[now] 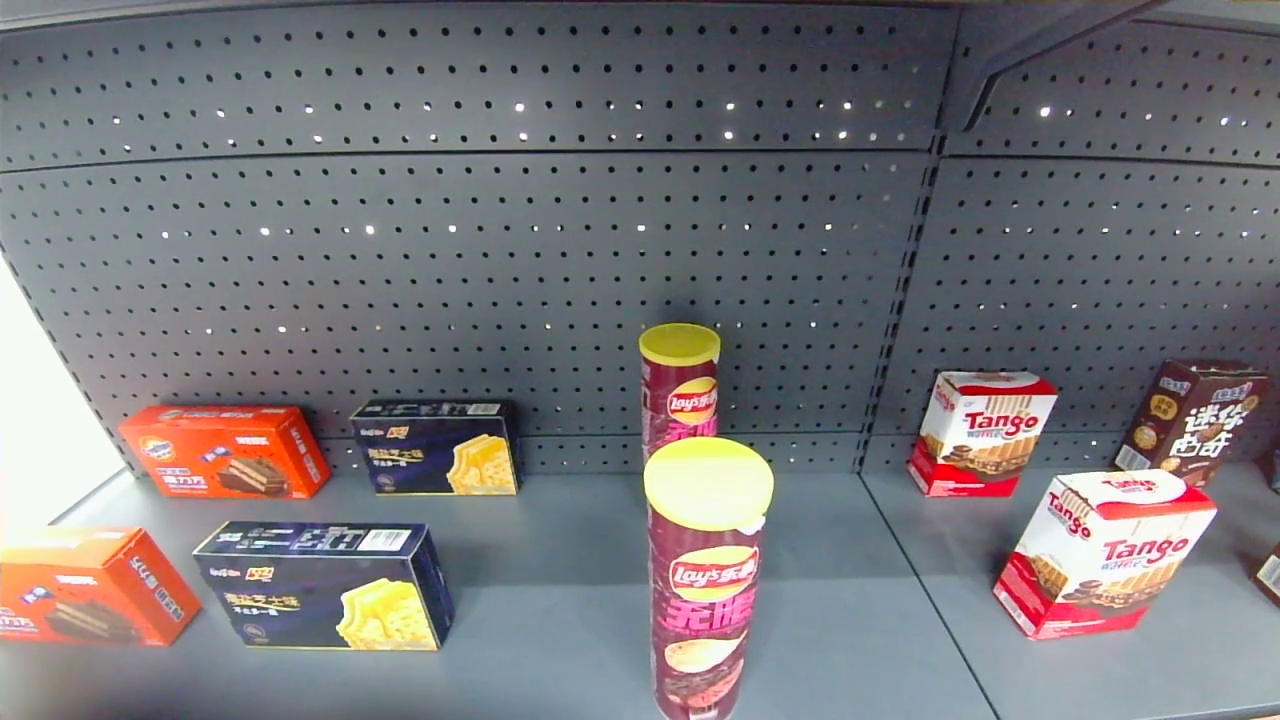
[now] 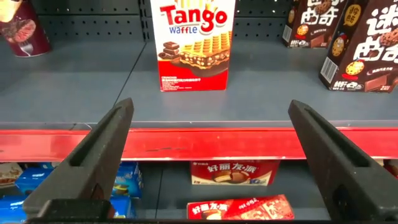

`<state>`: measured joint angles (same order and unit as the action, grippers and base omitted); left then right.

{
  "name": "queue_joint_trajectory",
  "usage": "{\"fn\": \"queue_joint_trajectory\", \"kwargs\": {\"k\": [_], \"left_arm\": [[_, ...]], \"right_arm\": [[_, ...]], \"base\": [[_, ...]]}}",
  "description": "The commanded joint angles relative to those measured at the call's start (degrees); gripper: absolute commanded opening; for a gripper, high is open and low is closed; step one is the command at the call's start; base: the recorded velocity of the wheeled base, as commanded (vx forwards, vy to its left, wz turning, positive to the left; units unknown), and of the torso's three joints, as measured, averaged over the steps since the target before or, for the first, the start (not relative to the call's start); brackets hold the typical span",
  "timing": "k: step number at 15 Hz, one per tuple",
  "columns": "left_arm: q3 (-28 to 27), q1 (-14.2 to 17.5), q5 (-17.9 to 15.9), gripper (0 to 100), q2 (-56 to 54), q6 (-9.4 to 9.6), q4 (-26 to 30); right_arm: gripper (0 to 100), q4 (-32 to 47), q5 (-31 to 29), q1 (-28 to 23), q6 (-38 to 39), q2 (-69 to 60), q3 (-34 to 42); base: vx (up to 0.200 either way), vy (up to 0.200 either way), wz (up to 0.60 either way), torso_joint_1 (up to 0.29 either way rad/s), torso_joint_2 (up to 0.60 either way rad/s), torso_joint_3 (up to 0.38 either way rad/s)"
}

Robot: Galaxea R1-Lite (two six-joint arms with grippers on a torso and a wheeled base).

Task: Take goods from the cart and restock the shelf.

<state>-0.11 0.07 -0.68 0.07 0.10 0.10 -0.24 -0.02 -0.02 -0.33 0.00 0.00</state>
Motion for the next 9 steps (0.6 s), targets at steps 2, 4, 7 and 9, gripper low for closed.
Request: {"fn": "queue_joint_trajectory", "kwargs": {"k": [2, 4, 7, 9], "left_arm": [[0.0, 0.0, 0.0, 100, -0.1, 0.08, 0.0], [0.0, 0.0, -0.1, 100, -0.1, 0.25, 0.0], [0.0, 0.0, -0.1, 100, -0.1, 0.17, 0.0], [0.0, 0.0, -0.1, 100, -0.1, 0.17, 0.0]], "right_arm": [[100, 0.0, 0.0, 0.0, -0.1, 0.1, 0.0], [100, 0.0, 0.0, 0.0, -0.1, 0.1, 0.0], [100, 0.0, -0.1, 0.0, -0.3, 0.1, 0.0], [100, 0.0, -0.1, -0.1, -0.3, 0.1, 0.0]], "base": [[0.0, 0.0, 0.0, 0.0, 0.0, 0.0], [0.0, 0.0, 0.0, 0.0, 0.0, 0.0], [0.0, 0.0, 0.4, 0.002, 0.0, 0.002], [0.0, 0.0, 0.0, 0.0, 0.0, 0.0]]}}
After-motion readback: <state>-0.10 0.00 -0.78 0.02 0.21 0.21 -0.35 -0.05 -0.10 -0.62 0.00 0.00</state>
